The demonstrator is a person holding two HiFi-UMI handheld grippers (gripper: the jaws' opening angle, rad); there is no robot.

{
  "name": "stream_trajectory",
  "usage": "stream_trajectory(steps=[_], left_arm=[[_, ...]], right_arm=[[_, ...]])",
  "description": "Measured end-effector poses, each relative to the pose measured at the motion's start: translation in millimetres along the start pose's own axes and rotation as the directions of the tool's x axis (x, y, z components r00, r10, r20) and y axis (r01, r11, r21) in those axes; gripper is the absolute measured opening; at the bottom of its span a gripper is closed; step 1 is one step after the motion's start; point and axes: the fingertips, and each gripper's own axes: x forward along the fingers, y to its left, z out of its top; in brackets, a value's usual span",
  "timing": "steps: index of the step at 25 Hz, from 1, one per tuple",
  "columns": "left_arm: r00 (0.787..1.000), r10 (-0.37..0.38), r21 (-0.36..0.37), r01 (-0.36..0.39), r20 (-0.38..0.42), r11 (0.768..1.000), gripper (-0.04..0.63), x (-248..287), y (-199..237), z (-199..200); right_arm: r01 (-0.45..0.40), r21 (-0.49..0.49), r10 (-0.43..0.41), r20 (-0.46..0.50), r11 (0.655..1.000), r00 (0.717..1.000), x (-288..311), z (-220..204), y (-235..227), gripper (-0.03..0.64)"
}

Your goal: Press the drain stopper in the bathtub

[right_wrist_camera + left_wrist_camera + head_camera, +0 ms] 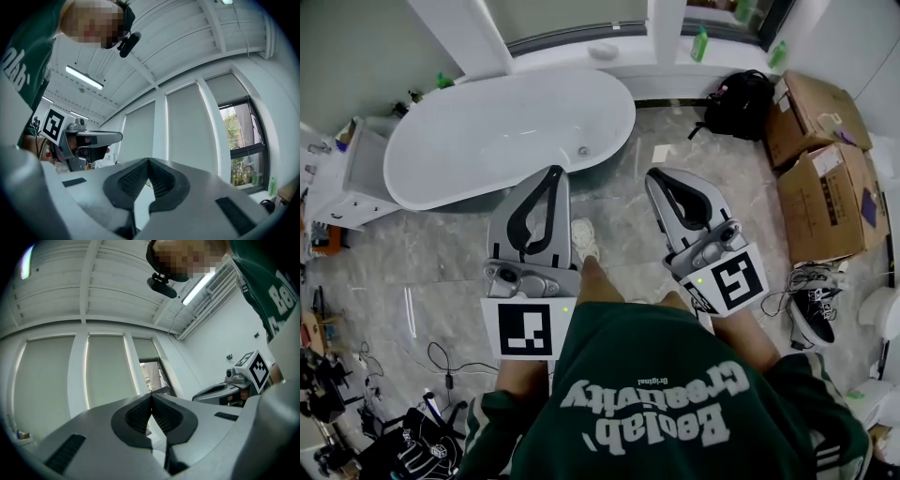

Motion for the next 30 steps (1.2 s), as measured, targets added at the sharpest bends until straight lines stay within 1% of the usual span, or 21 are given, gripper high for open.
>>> stream_trajectory(steps=[4, 6, 12, 16, 21, 24, 26, 28, 30], left_arm=[[1.000, -0.005, -0.006, 0.005, 0.008, 1.000, 0.003, 37, 42, -24], [1.000, -0.013, -0.023, 0.014, 0.004, 1.000, 0.003, 60, 65, -36], [0.999, -0.048, -0.047, 0.047, -0.008, 0.998, 0.003, 125, 132, -68], [0.998, -0.057, -0.075, 0.057, 0.004, 0.996, 0.003, 164, 172, -84], [0.997, -0.076, -0.052, 0.076, -0.002, 0.996, 0.003, 207, 218, -109], [0.998, -0.061, -0.002, 0.062, 0.023, 0.998, 0.003, 229, 243, -119], [0.997, -0.057, 0.014, 0.057, 0.046, 0.998, 0.003, 239, 258, -123], [0.995, -0.071, 0.003, 0.071, 0.070, 0.997, 0.003, 247, 268, -128], [0.990, -0.109, -0.025, 0.112, 0.085, 0.993, 0.003, 254, 275, -136]], right_arm=[[0.005, -0.027, -0.005, -0.001, 1.000, 1.000, 50, -11, -16, 0.014], [0.003, -0.037, -0.003, -0.011, 0.999, 1.000, 79, -18, -25, 0.014], [0.024, -0.029, -0.025, -0.047, 0.999, 0.999, 163, -32, -56, 0.014], [0.039, -0.025, -0.041, -0.082, 0.999, 0.996, 213, -45, -76, 0.014], [0.055, -0.044, -0.060, -0.113, 0.998, 0.992, 274, -56, -94, 0.014], [0.054, -0.055, -0.061, -0.134, 0.997, 0.989, 307, -66, -103, 0.014], [0.061, -0.053, -0.068, -0.139, 0.997, 0.988, 327, -71, -108, 0.014], [0.068, -0.066, -0.077, -0.148, 0.996, 0.986, 342, -76, -111, 0.014], [0.080, -0.077, -0.092, -0.159, 0.994, 0.983, 354, -81, -114, 0.014]])
